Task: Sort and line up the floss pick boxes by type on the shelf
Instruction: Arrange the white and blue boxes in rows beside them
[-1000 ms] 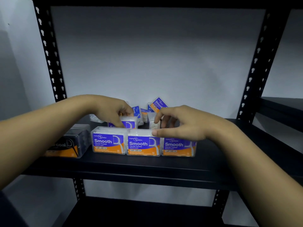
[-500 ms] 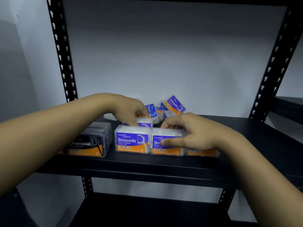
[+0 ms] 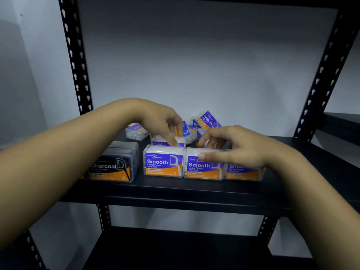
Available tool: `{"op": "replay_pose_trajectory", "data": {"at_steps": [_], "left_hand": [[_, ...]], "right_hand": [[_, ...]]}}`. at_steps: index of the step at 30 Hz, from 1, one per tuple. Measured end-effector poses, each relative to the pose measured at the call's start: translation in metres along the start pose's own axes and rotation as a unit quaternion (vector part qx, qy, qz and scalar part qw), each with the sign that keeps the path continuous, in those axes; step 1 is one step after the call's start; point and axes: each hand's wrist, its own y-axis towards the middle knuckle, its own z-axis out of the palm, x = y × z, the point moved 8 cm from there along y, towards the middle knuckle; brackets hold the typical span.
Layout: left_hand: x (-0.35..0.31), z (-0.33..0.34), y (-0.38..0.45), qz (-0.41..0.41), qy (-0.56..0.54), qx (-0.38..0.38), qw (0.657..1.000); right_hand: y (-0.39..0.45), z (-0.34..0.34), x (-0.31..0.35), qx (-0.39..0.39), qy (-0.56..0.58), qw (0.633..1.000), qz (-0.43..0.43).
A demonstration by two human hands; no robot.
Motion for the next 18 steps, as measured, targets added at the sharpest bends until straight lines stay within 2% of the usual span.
{"op": "replay_pose_trajectory", "data": {"at_steps": [2, 5, 10, 14, 18], "left_hand": [[-0.006, -0.018, -0.020, 0.002, -0.007, -0.080, 0.997], [-0.025, -0.031, -0.060, 0.021, 0.007, -0.230, 0.973], [-0.051, 0.010, -0.107, 0.069, -0.013, -0.400, 0.914], [-0.051, 0.047, -0.116, 0.068, 0.004, -0.436, 0.897], [-0.049, 0.061, -0.117, 0.044, 0.006, -0.444, 0.895]], "right_hand": [[-0.009, -0.011, -0.004, -0.040, 0.006, 0.999, 0.009], [-0.024, -0.016, -0.010, -0.088, -0.003, 0.996, 0.016], [-0.050, -0.014, -0.020, -0.168, -0.014, 0.985, 0.025], [-0.074, -0.011, -0.034, -0.265, -0.009, 0.964, 0.031], [-0.082, 0.007, -0.043, -0.317, 0.044, 0.947, 0.011]]}}
